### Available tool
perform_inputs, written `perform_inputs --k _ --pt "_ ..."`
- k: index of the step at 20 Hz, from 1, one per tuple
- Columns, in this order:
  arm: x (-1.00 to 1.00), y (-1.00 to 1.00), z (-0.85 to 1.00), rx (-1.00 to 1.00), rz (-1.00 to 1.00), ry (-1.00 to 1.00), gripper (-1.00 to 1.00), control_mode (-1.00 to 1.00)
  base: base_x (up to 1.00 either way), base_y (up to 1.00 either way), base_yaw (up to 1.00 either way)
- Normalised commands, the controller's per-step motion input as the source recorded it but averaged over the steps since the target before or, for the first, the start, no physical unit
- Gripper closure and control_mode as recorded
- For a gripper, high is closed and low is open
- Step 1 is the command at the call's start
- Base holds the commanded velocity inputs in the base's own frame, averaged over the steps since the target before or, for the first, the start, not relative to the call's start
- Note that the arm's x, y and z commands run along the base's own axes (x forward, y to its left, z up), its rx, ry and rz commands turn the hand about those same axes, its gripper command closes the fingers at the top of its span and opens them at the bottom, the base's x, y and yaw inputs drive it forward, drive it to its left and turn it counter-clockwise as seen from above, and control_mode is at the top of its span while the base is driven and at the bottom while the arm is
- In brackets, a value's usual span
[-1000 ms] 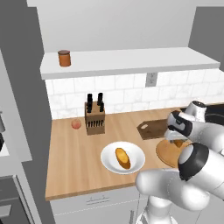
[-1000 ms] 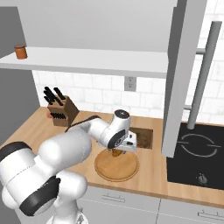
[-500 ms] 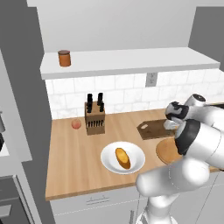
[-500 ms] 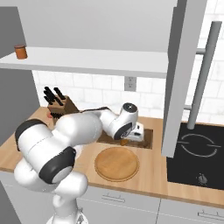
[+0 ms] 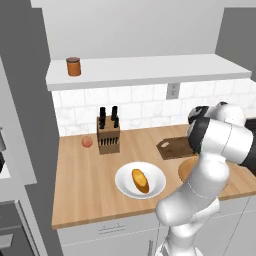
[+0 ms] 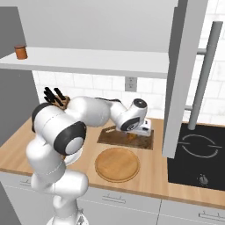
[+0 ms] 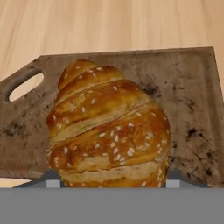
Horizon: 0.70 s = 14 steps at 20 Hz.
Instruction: From the different types of pastries on the counter, select a croissant and place it on the cutting board. Then retrieve a jar of jam from the cabinet and place it alongside the croissant on the cutting board.
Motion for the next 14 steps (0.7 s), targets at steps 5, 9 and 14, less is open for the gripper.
perform_inputs --k 5,9,14 --pt "0.26 -0.30 -0.31 0.00 0.01 0.00 1.00 -1.00 0.00 0.00 0.00" --pt "0.41 -0.19 -0.18 0.00 0.02 0.00 1.00 -1.00 0.00 0.00 0.00" --pt "0.21 -0.23 -0.18 0.00 0.01 0.00 1.00 -1.00 0.00 0.00 0.00"
